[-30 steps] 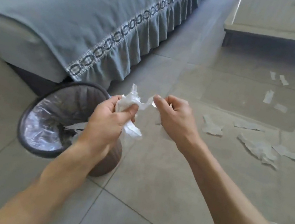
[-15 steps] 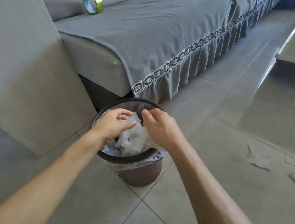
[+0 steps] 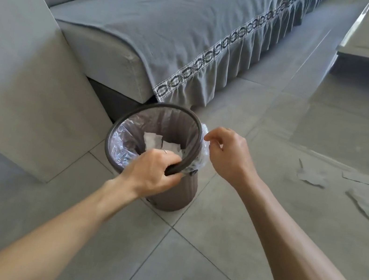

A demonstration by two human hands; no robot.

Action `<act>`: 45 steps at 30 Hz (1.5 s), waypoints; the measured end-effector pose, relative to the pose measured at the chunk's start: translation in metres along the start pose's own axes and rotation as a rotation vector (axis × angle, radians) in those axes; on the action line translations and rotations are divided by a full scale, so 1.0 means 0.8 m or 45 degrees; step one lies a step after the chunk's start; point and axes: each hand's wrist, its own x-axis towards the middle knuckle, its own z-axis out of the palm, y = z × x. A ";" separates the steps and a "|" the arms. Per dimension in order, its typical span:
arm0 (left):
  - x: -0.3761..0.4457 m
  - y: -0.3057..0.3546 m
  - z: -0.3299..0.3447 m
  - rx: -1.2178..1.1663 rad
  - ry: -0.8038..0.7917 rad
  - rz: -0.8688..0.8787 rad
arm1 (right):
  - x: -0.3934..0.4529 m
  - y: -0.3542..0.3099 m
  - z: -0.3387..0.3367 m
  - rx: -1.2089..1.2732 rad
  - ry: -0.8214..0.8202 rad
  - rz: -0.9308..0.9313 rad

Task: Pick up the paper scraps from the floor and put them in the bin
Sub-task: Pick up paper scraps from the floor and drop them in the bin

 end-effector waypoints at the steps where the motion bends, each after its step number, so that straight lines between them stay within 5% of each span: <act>1: 0.004 0.006 0.006 0.013 0.029 0.015 | -0.005 0.008 -0.007 0.003 0.012 0.037; 20: 0.212 0.181 0.096 0.173 -0.002 -0.065 | -0.095 0.161 -0.157 0.134 0.331 0.511; 28: 0.245 0.275 0.102 0.262 0.295 0.205 | -0.100 0.147 -0.259 0.105 0.340 0.481; 36: 0.295 0.287 0.215 0.017 -0.356 -0.114 | -0.106 0.218 -0.306 -0.104 0.270 0.598; 45: 0.342 0.261 0.367 -0.084 -0.676 -0.372 | -0.118 0.318 -0.277 -0.132 0.422 0.904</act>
